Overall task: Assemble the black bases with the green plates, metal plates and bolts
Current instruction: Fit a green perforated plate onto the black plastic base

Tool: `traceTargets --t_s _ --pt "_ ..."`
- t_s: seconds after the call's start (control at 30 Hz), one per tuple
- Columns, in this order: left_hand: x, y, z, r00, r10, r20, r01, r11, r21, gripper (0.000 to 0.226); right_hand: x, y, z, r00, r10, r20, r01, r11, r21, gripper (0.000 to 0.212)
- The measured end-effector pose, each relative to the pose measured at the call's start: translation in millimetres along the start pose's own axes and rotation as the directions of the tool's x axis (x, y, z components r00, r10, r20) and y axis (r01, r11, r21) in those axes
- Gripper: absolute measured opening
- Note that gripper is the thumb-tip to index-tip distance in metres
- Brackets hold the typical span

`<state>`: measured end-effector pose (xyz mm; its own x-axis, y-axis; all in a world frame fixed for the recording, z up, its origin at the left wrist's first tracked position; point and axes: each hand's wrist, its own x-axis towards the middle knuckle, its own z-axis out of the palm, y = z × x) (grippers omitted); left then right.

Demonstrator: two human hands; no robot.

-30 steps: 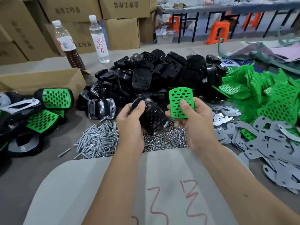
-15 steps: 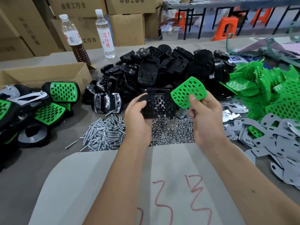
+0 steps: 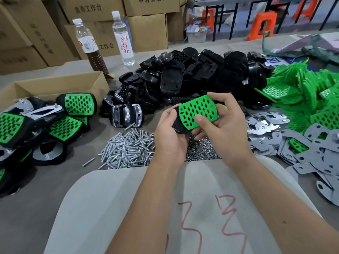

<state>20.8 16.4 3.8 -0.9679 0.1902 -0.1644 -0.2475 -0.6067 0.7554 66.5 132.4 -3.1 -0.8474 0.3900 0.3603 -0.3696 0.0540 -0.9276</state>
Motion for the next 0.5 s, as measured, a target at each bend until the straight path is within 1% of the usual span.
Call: traceTargets --t_s 0.1,0.13,0.3,0.37,0.5 --pt "-1.6 0.2 0.2 1.0 0.007 0.013 -0.007 1.0 -0.008 0.024 -0.4 3.5 1.1 0.998 -0.055 -0.03 0.046 0.971 -0.233 0.044" --pt "-1.3 -0.1 -0.6 1.0 0.013 0.012 -0.013 1.0 -0.007 0.024 -0.4 4.4 2.0 0.997 -0.07 -0.032 0.058 0.957 -0.284 0.044" --pt "-2.3 -0.3 -4.1 0.999 0.038 -0.014 -0.038 0.999 0.008 0.024 3.8 7.5 -1.2 0.998 -0.043 0.039 0.054 0.94 -0.336 0.04" --pt "-2.6 -0.4 -4.8 0.998 0.05 -0.028 -0.05 0.999 0.013 0.024 5.0 7.3 -3.9 0.996 -0.063 0.063 0.082 0.924 -0.374 0.04" --pt "-1.9 1.2 -3.3 0.998 0.035 -0.048 -0.033 0.999 0.036 0.019 4.2 6.8 -0.8 0.996 -0.09 0.024 0.092 0.913 -0.397 0.04"
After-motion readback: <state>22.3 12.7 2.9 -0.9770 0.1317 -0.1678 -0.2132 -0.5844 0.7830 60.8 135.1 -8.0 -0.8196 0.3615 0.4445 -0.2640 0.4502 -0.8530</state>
